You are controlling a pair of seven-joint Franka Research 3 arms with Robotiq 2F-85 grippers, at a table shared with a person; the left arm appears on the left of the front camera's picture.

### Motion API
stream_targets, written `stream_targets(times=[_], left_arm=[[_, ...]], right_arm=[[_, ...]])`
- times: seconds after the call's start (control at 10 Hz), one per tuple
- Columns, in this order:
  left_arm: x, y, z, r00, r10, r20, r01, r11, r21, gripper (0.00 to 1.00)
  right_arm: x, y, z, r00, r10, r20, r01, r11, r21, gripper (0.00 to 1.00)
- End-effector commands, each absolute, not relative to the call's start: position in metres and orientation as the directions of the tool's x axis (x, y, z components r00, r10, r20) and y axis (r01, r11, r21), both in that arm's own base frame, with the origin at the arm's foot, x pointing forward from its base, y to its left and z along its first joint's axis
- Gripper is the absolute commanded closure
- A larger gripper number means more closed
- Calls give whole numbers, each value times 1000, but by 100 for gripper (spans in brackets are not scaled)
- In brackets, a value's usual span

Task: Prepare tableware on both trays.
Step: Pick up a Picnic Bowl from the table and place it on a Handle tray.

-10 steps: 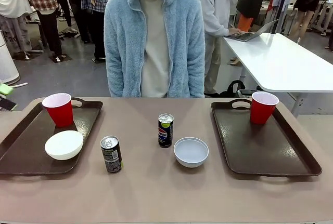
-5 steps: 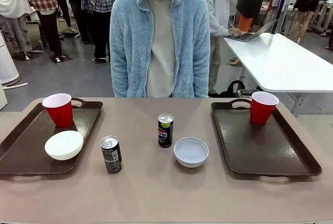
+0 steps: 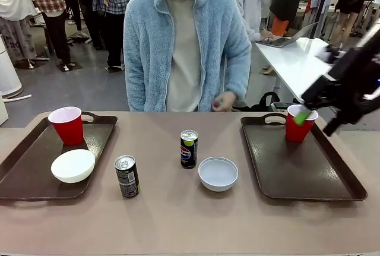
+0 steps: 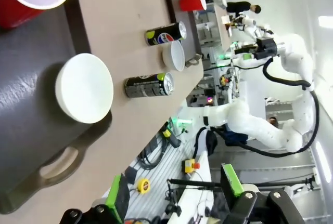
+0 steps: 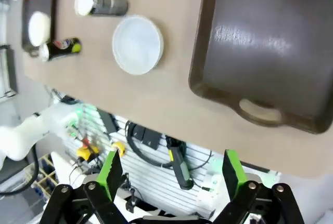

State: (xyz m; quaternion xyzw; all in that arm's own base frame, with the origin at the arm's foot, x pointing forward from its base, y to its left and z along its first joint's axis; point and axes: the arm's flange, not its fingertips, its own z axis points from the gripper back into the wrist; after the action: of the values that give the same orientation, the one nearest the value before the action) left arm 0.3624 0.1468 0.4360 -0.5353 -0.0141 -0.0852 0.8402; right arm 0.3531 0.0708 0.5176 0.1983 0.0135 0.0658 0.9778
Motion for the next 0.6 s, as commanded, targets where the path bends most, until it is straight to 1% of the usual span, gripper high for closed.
stream_targets(times=[0.0,0.1,0.2,0.3,0.5], left_arm=[[362,149,437,984,-125,130,170,396,-902,7],[362,149,437,984,-125,130,170,396,-902,7],[362,149,437,984,-125,130,170,396,-902,7],[362,149,437,984,-125,130,170,396,-902,7],[362,149,437,984,-125,130,170,396,-902,7]], right_arm=[[389,87,500,998,49,-44,-34,952,303,0],[393,96,489,999,36,-28,-27,965,260,0],[375,86,489,994,107,24,-109,929,354,0],[385,96,492,997,75,-21,-64,948,311,0],[385,96,492,997,75,-21,-64,948,311,0]])
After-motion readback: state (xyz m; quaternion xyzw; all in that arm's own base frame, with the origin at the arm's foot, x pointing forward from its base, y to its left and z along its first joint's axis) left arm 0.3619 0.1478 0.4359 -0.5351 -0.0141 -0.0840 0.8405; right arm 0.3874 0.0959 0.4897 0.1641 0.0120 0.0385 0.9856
